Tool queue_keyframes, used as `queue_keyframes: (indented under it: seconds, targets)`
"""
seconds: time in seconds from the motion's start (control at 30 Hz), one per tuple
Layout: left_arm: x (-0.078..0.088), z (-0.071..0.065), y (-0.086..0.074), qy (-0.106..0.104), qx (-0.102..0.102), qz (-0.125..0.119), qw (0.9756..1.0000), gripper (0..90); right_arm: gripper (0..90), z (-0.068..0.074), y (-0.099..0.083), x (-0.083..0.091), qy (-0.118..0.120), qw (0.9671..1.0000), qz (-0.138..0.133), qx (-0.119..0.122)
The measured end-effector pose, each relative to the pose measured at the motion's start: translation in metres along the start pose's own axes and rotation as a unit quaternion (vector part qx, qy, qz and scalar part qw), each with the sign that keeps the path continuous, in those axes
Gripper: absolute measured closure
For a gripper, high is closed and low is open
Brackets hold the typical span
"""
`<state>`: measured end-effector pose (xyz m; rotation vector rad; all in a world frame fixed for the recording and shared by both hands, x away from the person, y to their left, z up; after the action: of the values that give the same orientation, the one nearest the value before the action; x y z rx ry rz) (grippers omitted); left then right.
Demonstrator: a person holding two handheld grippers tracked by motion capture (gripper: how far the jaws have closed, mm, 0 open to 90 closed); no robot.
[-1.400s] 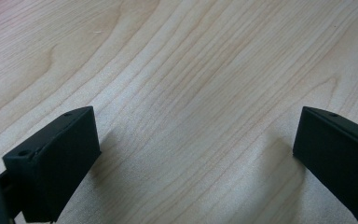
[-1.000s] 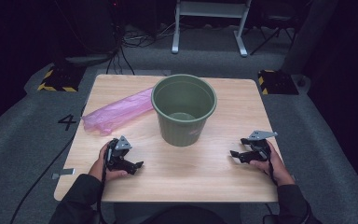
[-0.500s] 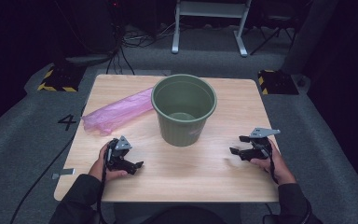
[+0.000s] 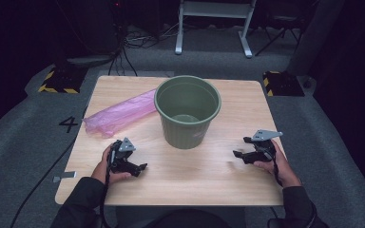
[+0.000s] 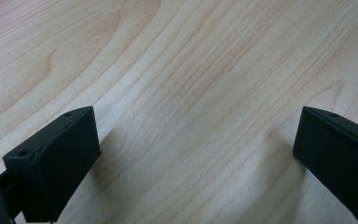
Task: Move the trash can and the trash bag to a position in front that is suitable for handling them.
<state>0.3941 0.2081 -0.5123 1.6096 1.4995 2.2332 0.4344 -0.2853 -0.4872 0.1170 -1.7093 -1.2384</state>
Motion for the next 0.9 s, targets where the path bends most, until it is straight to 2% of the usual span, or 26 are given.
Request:
queue_keyframes:
  seconds: [0.17, 0.33, 0.4, 0.47, 0.5, 0.53, 0.57, 0.67, 0.73, 0.8, 0.83, 0.87, 0.9]
  targets:
    - [-0.005, 0.001, 0.006, -0.012, -0.012, 0.001, 0.9999, 0.3, 20.1, -0.003, -0.006, -0.002, 0.004, 0.9999, 0.006, -0.007]
    - [-0.006, 0.002, 0.008, -0.012, -0.008, 0.006, 0.9999, 0.5, 20.1, -0.005, -0.011, -0.005, 0.002, 0.9999, 0.012, -0.012]
    - [-0.005, 0.003, 0.009, -0.009, -0.004, 0.006, 0.9999, 5.2, 20.0, -0.005, -0.013, -0.007, 0.001, 0.9998, 0.02, -0.009]
    - [-0.004, 0.005, 0.01, -0.006, 0.001, 0.0, 1.0, 15.0, 20.0, -0.005, -0.016, -0.009, -0.002, 0.9996, 0.026, -0.008]
    - [-0.004, 0.006, 0.011, -0.004, 0.004, -0.003, 1.0, 15.0, 20.0, -0.005, -0.016, -0.01, -0.003, 0.9996, 0.028, -0.008]
    - [-0.003, 0.008, 0.013, -0.003, -0.001, 0.0, 1.0, 18.7, 20.0, -0.005, -0.017, -0.011, -0.004, 0.9996, 0.028, -0.007]
    - [-0.004, 0.008, 0.013, -0.004, 0.003, 0.0, 1.0, 17.0, 20.0, -0.005, -0.017, -0.011, -0.006, 0.9996, 0.027, -0.007]
    - [-0.005, 0.007, 0.017, 0.004, -0.009, 0.001, 1.0, 15.5, 19.9, -0.005, -0.017, -0.011, -0.006, 0.9996, 0.025, -0.008]
    - [-0.004, 0.005, 0.021, 0.017, -0.019, -0.011, 0.9996, 16.3, 19.5, -0.005, -0.018, -0.012, -0.006, 0.9997, 0.023, -0.008]
    - [-0.004, 0.003, 0.024, 0.031, -0.032, -0.011, 0.9989, 16.9, 18.8, -0.006, -0.018, -0.013, -0.006, 0.9997, 0.021, -0.012]
    - [-0.005, 0.003, 0.027, 0.026, -0.027, -0.007, 0.9993, 16.9, 18.8, -0.006, -0.018, -0.013, -0.006, 0.9997, 0.021, -0.012]
    - [-0.005, 0.004, 0.032, 0.013, -0.02, -0.017, 0.9996, 17.6, 18.4, -0.006, -0.018, -0.013, -0.006, 0.9997, 0.02, -0.013]
    - [-0.004, 0.004, 0.035, 0.014, -0.021, -0.021, 0.9995, 17.2, 18.1, -0.006, -0.018, -0.013, -0.007, 0.9997, 0.02, -0.014]
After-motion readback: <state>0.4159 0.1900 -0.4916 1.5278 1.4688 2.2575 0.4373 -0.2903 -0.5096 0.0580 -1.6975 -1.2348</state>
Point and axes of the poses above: each handheld gripper's, and its own axes: x roughly backward along the jaws, y roughly out of its top, z roughly to its left, the point moved 1 cm from there along -x, roughly forward along the jaws, and after that the axes turned 2 degrees about -x, right-handed, at the moved point
